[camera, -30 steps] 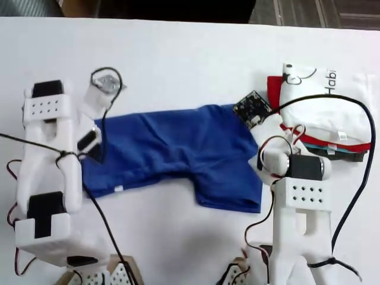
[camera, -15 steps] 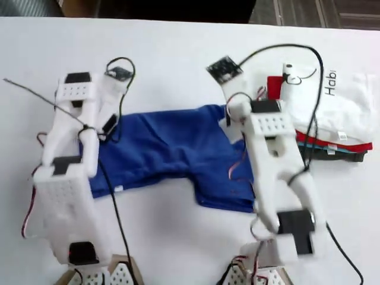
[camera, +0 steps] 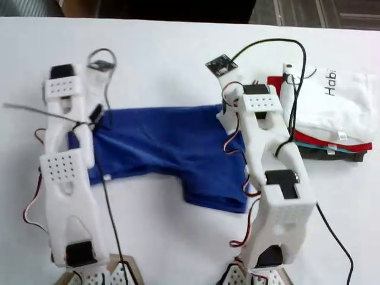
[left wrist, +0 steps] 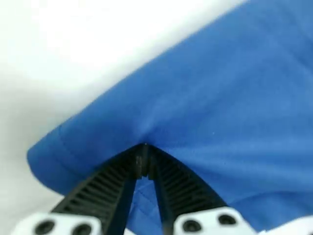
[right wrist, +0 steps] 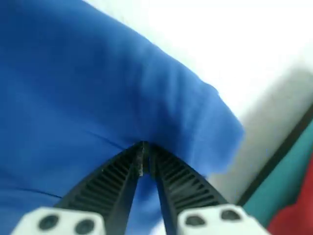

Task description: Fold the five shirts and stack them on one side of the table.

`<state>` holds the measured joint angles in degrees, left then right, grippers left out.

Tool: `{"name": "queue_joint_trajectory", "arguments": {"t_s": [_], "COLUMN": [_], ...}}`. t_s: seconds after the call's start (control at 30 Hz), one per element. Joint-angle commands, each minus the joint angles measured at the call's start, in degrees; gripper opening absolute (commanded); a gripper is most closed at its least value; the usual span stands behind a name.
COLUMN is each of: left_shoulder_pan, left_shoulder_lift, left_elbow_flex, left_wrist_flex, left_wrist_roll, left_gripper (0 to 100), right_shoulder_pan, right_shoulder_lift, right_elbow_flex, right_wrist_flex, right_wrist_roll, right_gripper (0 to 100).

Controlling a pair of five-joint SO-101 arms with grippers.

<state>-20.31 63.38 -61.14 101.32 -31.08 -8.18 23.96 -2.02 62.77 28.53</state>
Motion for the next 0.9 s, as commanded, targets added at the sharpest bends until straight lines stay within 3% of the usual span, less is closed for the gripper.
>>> {"name": "queue_joint_trajectory", "arguments": {"t_s": [0.0,0.27,0.4,0.53,0.7,0.87], "left_shoulder_pan": [-4.57,-6.07,-5.89,-5.27,-2.9,0.53], "left_shoulder_lift": [3.34,3.96,3.08,-3.16,-14.95,-28.13], "left_elbow_flex": [-9.19,-14.55,-22.11,-20.7,-1.71,26.59], "left_wrist_flex": [0.53,-0.97,1.23,1.32,1.32,-3.34], "left_wrist_roll": [-2.46,-6.15,-4.84,-1.23,-1.32,-5.71], "left_gripper": [3,3,3,3,3,2], "right_shoulder_pan": [0.66,0.48,-0.66,-4.18,-8.75,-14.02], "right_shoulder_lift": [3.21,9.45,6.29,-1.36,-9.98,-22.02], "right_elbow_flex": [-5.36,-15.47,-19.78,-20.13,-18.37,-0.44], "right_wrist_flex": [-0.84,1.27,8.57,13.58,22.46,20.53], "right_wrist_roll": [-0.09,-0.35,-0.53,-0.26,-0.09,3.6], "right_gripper": [2.0,2.0,2.0,2.0,2.0,2.0]}}
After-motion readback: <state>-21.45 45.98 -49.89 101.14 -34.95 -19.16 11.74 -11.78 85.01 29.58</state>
